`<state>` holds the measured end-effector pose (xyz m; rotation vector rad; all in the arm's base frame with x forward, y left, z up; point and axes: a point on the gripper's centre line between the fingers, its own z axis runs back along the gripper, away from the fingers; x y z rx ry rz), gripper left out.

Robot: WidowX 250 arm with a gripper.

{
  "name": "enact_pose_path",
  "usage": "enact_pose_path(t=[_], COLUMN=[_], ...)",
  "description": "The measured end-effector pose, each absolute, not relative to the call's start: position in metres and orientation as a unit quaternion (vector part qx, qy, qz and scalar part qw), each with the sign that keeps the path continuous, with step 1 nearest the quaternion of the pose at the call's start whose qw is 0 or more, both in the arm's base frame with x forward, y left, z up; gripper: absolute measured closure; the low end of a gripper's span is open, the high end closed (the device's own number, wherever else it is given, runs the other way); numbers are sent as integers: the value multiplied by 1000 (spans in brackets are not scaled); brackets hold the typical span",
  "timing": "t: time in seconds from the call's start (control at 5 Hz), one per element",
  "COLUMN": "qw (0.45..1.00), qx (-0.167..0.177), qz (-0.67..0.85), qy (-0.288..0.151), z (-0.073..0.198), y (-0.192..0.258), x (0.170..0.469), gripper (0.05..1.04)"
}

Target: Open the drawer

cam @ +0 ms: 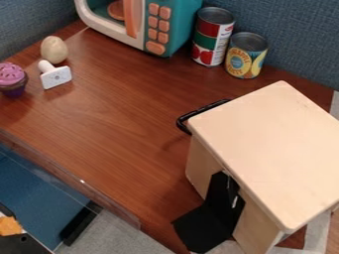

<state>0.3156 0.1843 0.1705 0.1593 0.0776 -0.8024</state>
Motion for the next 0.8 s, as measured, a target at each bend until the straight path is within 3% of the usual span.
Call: enact_pose_path(t=[0.2,0.4,0.8], qw=[919,940,969], qx=[61,15,-33], qz=[-387,-339,-244], qy=[47,41,22], z=[156,135,109], y=[183,150,107], x=[316,317,320], gripper=[83,83,83])
